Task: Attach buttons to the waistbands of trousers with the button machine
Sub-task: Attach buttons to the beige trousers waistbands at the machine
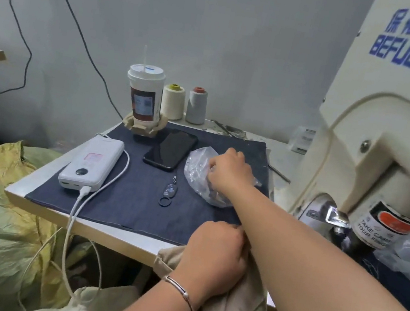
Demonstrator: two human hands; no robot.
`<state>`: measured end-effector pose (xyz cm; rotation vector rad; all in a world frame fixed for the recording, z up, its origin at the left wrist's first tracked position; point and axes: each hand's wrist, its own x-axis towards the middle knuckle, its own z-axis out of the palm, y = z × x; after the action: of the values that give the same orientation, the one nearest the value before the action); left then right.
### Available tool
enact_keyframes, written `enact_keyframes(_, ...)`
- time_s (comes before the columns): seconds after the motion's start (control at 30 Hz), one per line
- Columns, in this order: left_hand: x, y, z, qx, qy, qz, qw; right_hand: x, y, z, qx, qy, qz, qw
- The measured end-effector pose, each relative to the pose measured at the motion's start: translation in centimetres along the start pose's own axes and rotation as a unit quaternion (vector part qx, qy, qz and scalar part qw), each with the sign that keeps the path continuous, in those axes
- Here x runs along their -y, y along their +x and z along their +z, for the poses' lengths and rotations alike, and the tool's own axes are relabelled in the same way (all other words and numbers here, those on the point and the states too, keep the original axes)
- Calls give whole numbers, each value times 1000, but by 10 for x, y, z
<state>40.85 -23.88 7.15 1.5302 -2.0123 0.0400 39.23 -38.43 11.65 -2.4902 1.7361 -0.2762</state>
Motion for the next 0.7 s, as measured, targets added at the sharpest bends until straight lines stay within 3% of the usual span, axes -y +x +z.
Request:
enact_keyframes(0.27,0,1,-9,24,87,-4,996,7,15,8,5,-16,19,1000)
enact_keyframes(0.43,1,0,-6,24,20,-5,999,9,16,8,15,-4,18,1000)
enact_keyframes(0.7,0,1,-5,44,0,-14,999,7,13,6,3,-24,19,1000)
